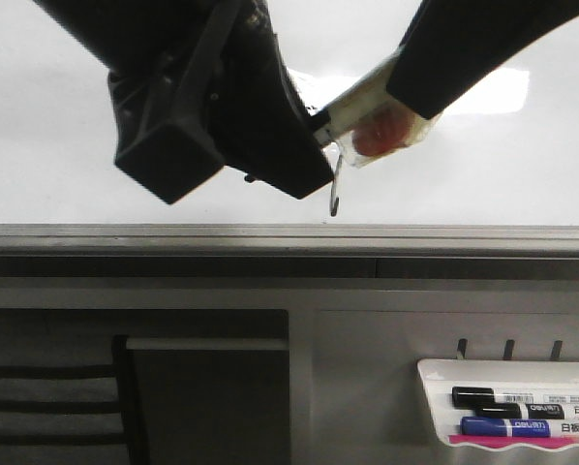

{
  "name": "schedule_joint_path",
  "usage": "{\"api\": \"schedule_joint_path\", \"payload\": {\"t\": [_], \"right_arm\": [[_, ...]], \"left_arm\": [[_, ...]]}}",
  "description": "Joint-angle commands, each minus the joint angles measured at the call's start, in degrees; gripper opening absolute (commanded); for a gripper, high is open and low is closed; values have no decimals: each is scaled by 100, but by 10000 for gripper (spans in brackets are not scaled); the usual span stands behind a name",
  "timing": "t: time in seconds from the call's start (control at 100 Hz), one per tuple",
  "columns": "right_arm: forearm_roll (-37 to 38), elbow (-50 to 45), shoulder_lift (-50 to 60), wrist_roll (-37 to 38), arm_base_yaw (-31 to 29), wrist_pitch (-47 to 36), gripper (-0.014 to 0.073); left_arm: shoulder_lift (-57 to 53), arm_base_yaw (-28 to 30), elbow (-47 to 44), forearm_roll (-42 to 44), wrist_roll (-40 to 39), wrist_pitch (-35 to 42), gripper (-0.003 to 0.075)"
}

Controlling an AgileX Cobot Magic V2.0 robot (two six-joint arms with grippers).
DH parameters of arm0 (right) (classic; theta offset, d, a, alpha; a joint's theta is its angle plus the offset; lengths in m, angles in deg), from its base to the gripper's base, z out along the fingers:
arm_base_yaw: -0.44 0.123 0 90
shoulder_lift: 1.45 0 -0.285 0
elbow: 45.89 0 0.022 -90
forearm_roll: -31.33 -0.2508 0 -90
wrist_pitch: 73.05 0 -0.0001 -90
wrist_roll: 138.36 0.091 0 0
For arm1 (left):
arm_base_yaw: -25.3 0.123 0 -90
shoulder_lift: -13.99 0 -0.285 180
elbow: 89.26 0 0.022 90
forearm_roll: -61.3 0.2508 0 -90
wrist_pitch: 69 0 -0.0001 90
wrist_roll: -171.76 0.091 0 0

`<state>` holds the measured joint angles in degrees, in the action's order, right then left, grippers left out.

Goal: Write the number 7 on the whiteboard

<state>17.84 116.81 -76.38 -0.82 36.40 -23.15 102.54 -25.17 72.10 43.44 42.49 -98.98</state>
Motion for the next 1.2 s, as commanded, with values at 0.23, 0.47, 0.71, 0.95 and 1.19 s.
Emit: {"api": "schedule_joint_path", "payload": {"t": [0.23,0.47,0.71,0.95,1.19], "right_arm": [[-54,192,150,-66,-8,-245,-39],[13,218,191,210,-174,83,381],[725,368,854,1555,-1198,1010,428],[759,162,1701,1643,-2100,907,428],[759,-171,2088,1643,-2147,791,428]], "left_arm": [[-169,-45,191,-129,2,300,-20],[-256,-33,191,-12,2,218,-20],[-834,697,191,1236,-1549,-624,-20],[-1292,2354,33,1999,-3670,-916,-20],[-1255,3803,-580,1868,-4978,281,-20]]}}
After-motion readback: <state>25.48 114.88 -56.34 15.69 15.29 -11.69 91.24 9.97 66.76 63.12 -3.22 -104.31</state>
